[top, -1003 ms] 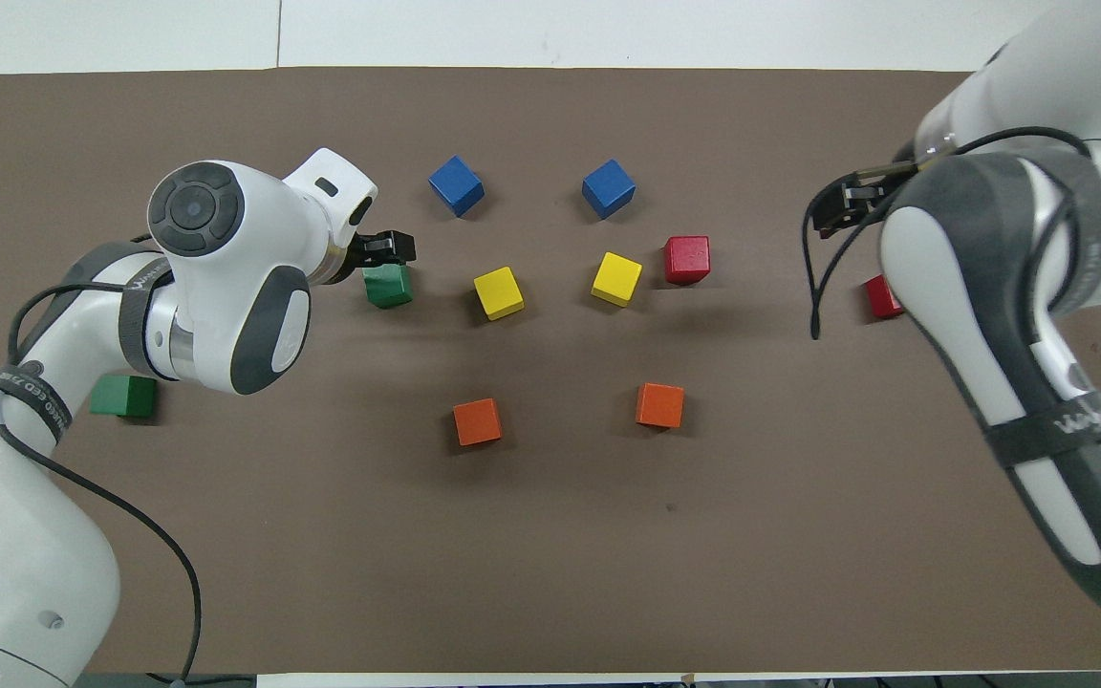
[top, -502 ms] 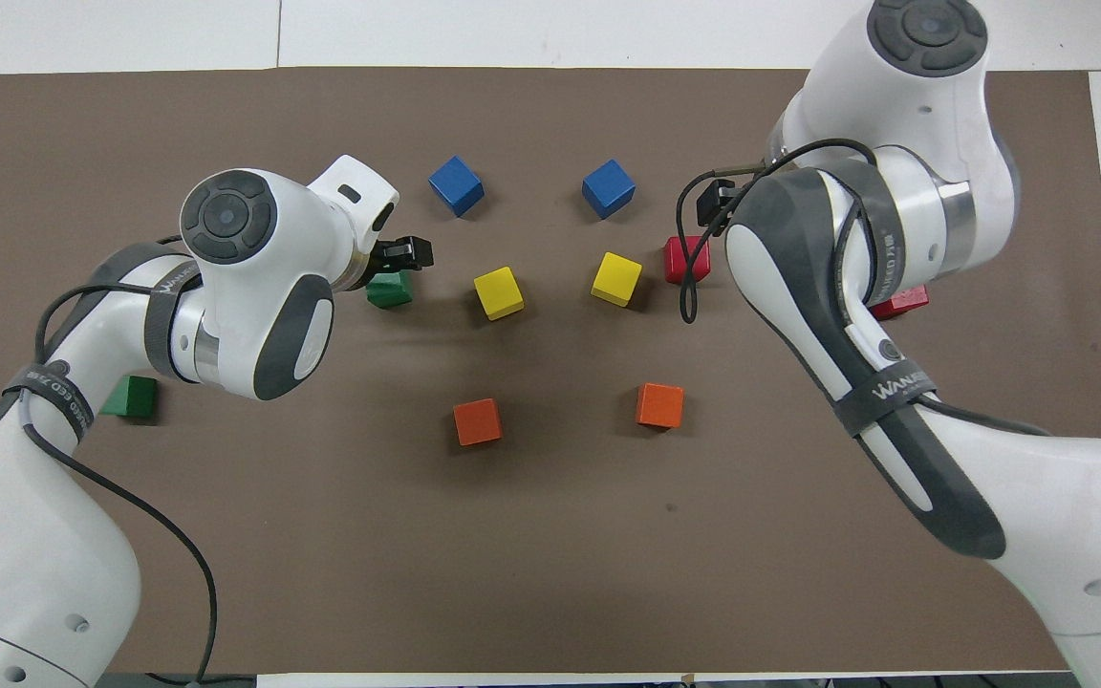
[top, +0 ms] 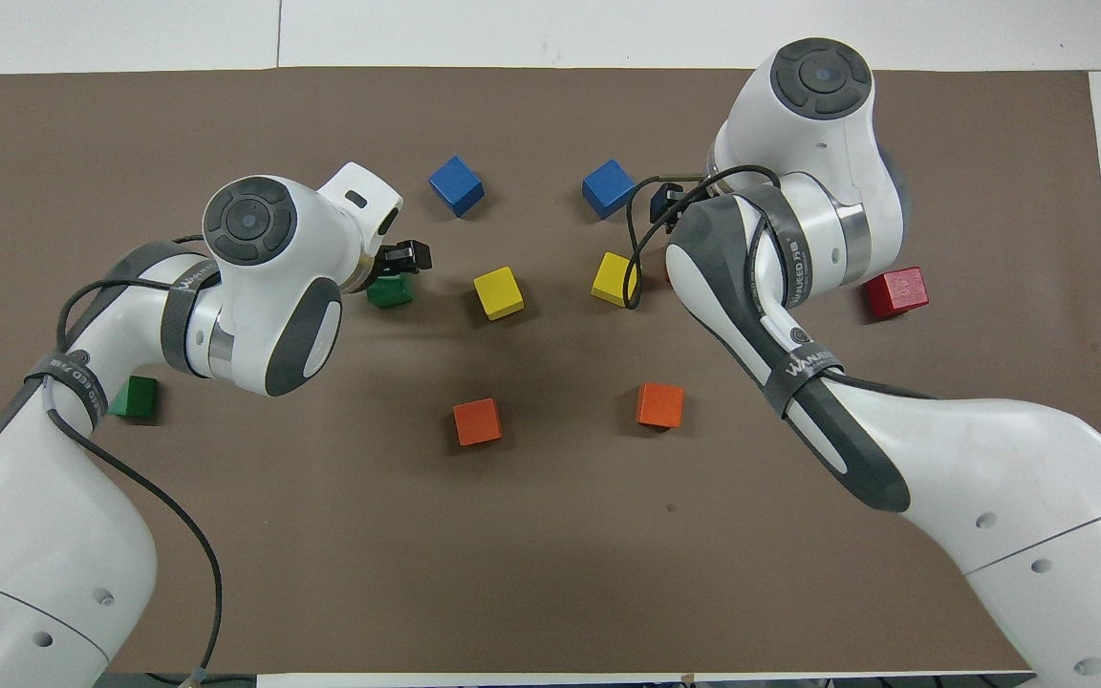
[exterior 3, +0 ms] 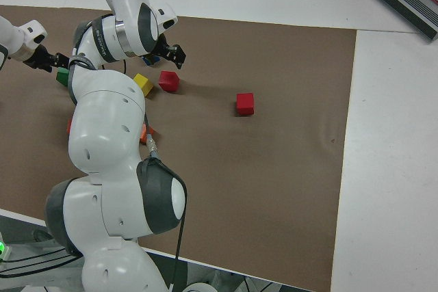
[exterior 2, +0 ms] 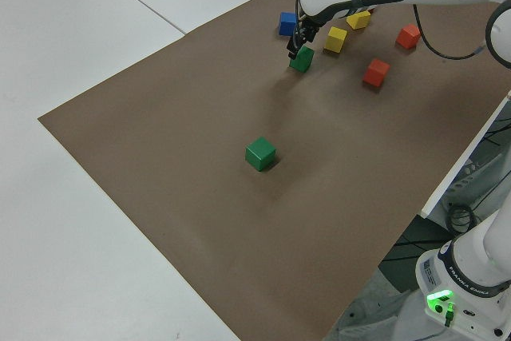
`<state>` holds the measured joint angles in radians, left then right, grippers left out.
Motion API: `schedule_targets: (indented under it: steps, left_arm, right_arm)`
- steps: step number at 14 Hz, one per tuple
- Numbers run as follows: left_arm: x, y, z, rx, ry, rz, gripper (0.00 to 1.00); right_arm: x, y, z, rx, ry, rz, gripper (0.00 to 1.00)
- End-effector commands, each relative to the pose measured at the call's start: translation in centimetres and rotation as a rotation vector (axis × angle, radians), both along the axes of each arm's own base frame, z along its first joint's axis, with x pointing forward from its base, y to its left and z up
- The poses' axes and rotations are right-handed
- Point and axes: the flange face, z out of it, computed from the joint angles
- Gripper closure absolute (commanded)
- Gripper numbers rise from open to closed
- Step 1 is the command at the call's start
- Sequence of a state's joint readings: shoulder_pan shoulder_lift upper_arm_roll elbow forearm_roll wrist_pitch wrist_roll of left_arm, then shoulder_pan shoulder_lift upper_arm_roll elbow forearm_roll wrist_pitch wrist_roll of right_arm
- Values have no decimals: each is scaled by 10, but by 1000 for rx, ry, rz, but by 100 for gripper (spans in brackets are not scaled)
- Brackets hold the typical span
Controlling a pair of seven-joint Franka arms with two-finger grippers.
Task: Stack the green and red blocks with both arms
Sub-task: 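Carry the green block with the left gripper while the right gripper carries red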
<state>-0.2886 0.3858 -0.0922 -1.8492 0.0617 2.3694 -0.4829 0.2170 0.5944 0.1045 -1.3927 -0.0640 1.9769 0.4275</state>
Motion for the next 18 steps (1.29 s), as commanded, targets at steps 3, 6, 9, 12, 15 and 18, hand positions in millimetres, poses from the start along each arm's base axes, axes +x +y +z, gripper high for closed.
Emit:
schedule_targets:
  steps: [3, 6, 9, 12, 15, 18]
  left_arm:
    - [5, -4, -12, 32, -24, 4, 0]
    - [6, -2, -15, 38, -28, -7, 0]
    - [5, -3, -20, 46, -23, -17, 0]
    - [6, -2, -20, 46, -26, -15, 36]
    - [3, -3, -23, 83, -34, -53, 100]
    - [6, -4, -16, 85, -28, -51, 100]
  right_arm:
    - [-16, 6, -35, 2, -5, -17, 0]
    - [-24, 13, -49, 5, -11, -6, 0]
    - [-34, 10, -59, 4, -7, -3, 57]
    - [-29, -9, -27, -28, 35, -9, 100]
    - [-34, -69, 66, -30, -13, 36, 100]
    - [-58, -129, 125, -47, 28, 134, 100]
